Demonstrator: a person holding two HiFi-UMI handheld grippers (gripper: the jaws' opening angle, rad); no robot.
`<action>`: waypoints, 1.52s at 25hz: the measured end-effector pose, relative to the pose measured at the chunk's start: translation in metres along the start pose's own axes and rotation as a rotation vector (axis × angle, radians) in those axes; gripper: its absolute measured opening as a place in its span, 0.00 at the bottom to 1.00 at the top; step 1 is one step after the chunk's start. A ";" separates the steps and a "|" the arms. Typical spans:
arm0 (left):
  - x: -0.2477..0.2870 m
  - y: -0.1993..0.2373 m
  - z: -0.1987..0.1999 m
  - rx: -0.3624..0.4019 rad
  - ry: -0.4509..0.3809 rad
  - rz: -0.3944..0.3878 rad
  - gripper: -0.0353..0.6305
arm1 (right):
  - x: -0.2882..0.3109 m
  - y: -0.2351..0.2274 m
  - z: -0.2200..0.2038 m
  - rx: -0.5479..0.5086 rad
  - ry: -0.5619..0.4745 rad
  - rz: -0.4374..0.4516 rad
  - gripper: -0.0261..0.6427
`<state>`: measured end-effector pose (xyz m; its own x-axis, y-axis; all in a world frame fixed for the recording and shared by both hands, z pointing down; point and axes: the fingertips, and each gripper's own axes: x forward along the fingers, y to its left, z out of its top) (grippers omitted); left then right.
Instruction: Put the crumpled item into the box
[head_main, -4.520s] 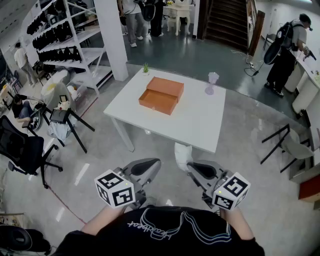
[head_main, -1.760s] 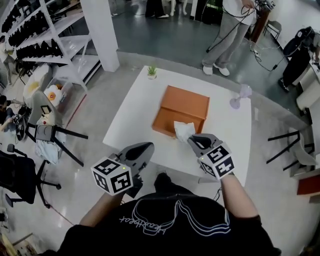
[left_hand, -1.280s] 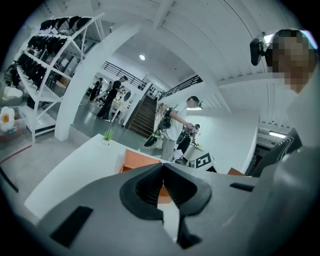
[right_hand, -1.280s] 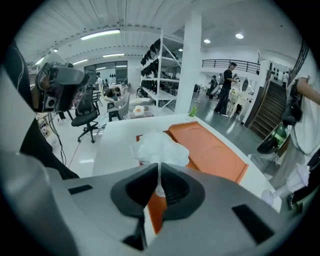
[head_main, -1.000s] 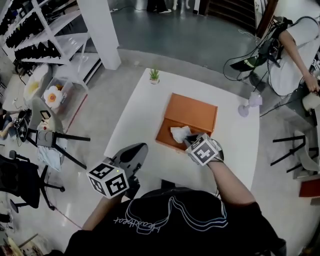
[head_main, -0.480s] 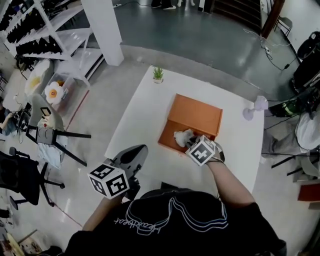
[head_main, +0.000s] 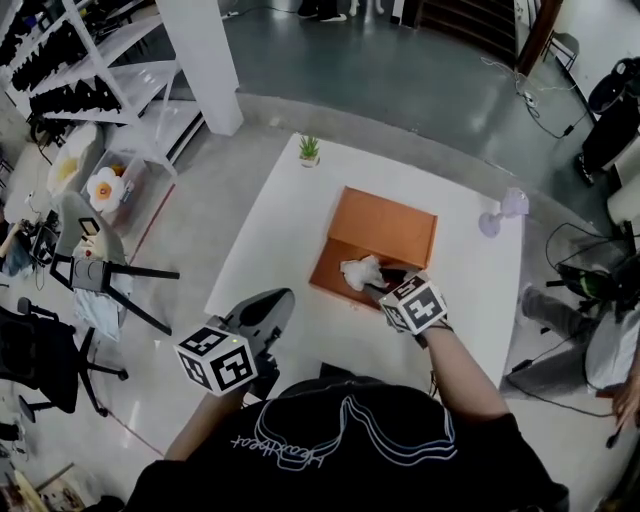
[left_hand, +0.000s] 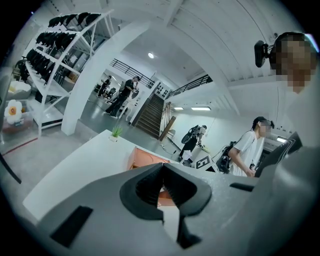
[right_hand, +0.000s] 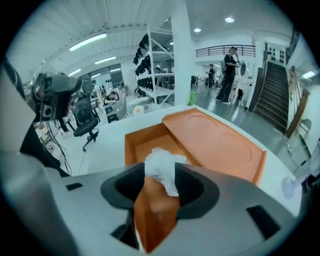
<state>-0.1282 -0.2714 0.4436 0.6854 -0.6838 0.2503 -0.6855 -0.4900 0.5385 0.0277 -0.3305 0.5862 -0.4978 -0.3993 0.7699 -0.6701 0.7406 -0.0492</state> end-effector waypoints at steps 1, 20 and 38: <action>0.000 -0.001 -0.001 0.000 -0.001 -0.003 0.06 | -0.006 0.003 0.003 0.027 -0.031 0.013 0.33; -0.020 -0.077 -0.014 0.058 -0.014 -0.144 0.06 | -0.163 0.089 0.044 0.179 -0.660 0.141 0.04; -0.045 -0.109 -0.026 0.082 -0.030 -0.224 0.06 | -0.209 0.144 0.046 0.136 -0.773 0.209 0.04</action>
<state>-0.0778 -0.1728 0.3947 0.8161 -0.5680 0.1068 -0.5351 -0.6727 0.5109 0.0098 -0.1652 0.3885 -0.8261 -0.5575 0.0820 -0.5578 0.7886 -0.2586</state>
